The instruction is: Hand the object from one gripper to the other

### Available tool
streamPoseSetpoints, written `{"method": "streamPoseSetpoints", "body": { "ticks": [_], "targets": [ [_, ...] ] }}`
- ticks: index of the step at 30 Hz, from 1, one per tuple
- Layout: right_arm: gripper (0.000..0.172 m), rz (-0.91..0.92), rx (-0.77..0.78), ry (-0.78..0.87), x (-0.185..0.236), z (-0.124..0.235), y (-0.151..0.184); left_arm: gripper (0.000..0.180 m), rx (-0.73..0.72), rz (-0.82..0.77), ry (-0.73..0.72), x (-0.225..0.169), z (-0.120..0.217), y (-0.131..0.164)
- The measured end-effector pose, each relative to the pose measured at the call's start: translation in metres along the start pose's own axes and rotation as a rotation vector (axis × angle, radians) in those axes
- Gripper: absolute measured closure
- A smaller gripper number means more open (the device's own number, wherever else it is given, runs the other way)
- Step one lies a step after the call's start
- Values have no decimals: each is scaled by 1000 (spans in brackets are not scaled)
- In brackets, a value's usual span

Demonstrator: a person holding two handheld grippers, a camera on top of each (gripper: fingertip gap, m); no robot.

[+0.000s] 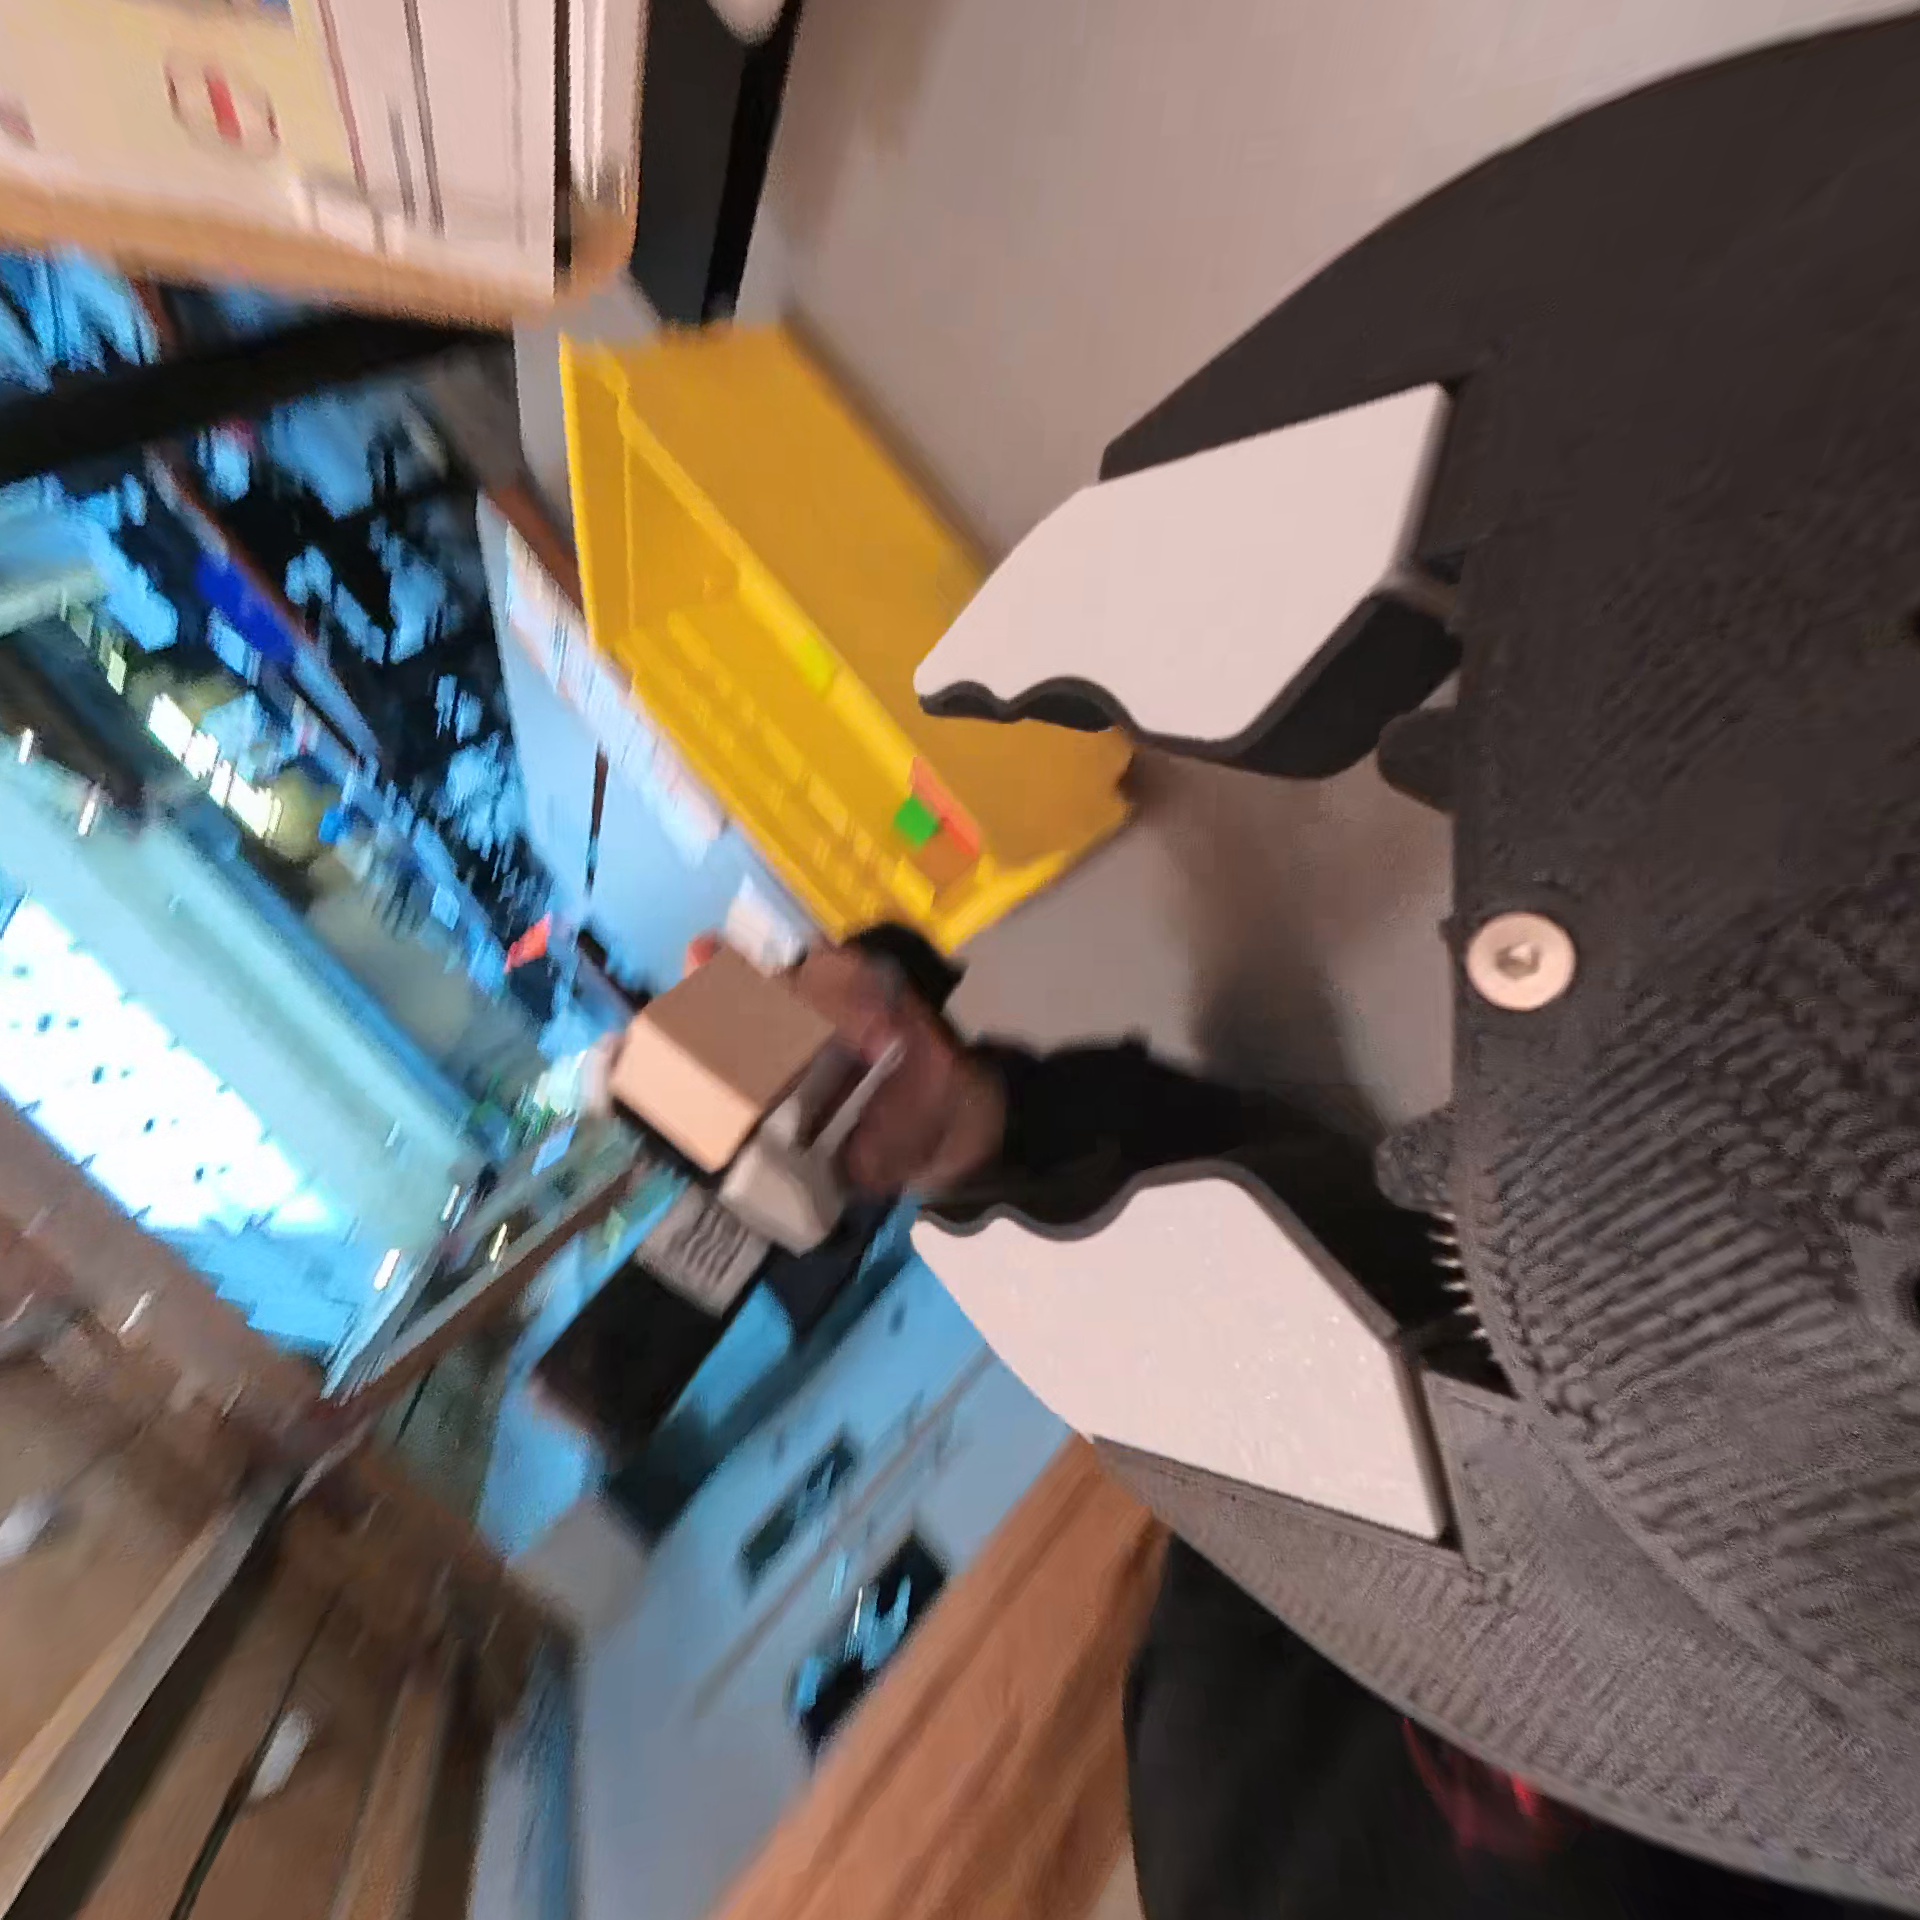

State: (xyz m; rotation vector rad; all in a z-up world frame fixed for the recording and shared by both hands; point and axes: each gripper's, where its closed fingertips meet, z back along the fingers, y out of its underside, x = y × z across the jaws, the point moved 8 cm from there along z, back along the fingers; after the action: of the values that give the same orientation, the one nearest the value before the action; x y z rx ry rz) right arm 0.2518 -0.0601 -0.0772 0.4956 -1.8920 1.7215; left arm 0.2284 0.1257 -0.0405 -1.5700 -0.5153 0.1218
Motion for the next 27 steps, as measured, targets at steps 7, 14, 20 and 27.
{"method": "streamPoseSetpoints", "body": {
  "ticks": [7,14,20,27],
  "targets": [
    [90,-110,-20,-255,24,-3,-1,149,-119,-191,148,-41,-29,-3],
    [131,-96,39,-288,27,-2,0,149,-42,-267,121,-50,-35,1],
    [131,75,-18,168,0,50,-24,139,87,-178,-63,-37,-36,1],
    [131,146,-128,1191,-51,232,-36,151,288,128,-330,10,9,3]
  ]
}}
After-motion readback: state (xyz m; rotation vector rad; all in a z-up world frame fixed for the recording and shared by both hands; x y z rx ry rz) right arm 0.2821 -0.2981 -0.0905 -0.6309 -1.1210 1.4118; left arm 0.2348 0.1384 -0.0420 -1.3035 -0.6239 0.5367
